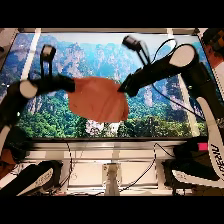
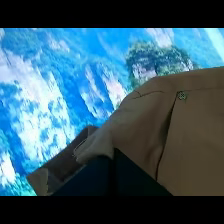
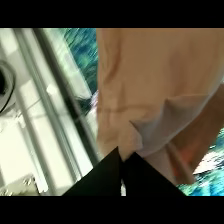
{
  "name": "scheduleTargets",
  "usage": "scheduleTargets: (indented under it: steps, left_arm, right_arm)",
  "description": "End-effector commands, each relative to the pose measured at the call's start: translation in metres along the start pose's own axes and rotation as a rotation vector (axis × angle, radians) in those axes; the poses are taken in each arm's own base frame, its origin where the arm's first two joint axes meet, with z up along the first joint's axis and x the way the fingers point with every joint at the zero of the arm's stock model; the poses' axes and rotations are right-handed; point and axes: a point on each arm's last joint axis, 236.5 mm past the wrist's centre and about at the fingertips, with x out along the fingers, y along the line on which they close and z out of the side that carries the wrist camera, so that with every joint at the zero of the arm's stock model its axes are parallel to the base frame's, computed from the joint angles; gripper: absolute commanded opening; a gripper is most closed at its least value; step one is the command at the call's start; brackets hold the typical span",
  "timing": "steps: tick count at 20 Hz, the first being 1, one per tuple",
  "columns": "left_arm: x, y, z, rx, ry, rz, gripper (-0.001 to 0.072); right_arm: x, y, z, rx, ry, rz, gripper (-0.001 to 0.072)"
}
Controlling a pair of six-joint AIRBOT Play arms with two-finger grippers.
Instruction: Fold the clothes and pants, and hang the long-sleeved shirts on hangers.
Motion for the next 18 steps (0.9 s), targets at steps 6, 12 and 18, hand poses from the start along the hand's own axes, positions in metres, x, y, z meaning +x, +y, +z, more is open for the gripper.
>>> scheduleTargets:
  steps: [6,12,18]
  left_arm:
    - [-0.055,-0.018,-0.023,-0.007,-0.059,0.003,0.0521]
    - [-0.013,0.001,-0.035,-0.095,-0.002,0.028,0.0671]
    - [0.071,0.001,-0.072,-0.350,0.126,-0.098,0.0642]
  right_arm:
    - [0.011,0.017,-0.019,-0.002,0.084,0.027,0.0006]
    - [0.016,0.001,-0.018,0.061,0.067,-0.032,0.0006]
    - [0.067,-0.018,-0.080,0.209,0.148,-0.022,0.0006]
